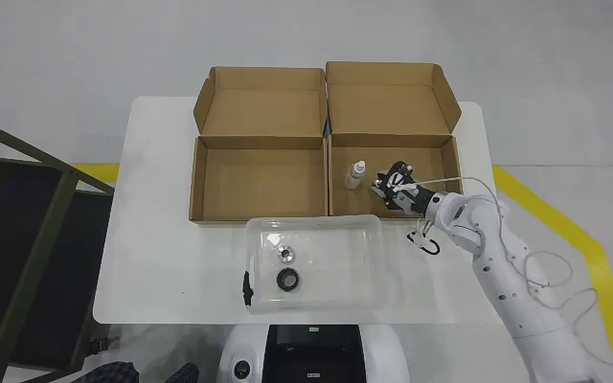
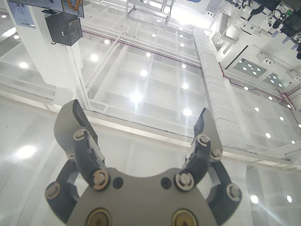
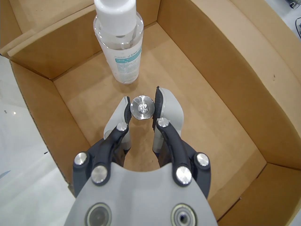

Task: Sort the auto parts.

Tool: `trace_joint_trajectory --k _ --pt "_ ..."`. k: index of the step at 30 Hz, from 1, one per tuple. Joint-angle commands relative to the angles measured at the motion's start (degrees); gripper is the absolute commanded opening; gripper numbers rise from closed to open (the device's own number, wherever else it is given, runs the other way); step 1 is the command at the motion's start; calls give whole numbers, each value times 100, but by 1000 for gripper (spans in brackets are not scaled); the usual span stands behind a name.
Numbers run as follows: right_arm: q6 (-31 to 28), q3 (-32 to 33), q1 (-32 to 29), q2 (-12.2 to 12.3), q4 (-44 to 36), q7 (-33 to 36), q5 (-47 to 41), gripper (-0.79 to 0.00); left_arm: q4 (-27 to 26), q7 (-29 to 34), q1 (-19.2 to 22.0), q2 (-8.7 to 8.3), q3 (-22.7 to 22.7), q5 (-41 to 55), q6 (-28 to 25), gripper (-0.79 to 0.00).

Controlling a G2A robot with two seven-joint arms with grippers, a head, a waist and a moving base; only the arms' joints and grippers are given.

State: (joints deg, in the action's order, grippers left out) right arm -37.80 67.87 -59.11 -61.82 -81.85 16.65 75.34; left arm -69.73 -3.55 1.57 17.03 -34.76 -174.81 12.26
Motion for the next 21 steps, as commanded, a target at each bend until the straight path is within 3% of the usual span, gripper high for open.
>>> trace_joint_trajectory --k 1,7,12,21 --pt "-7 -42 44 -9 51 -1 6 -591 0 0 0 0 0 0 0 0" --pt "14 -146 148 -36 165 -6 20 -462 0 0 0 0 0 0 0 0" --pt "43 -51 119 -17 40 -8 7 -409 0 0 0 0 0 0 0 0" --pt "-21 498 -257 102 -892 77 -184 -308 0 0 0 0 0 0 0 0"
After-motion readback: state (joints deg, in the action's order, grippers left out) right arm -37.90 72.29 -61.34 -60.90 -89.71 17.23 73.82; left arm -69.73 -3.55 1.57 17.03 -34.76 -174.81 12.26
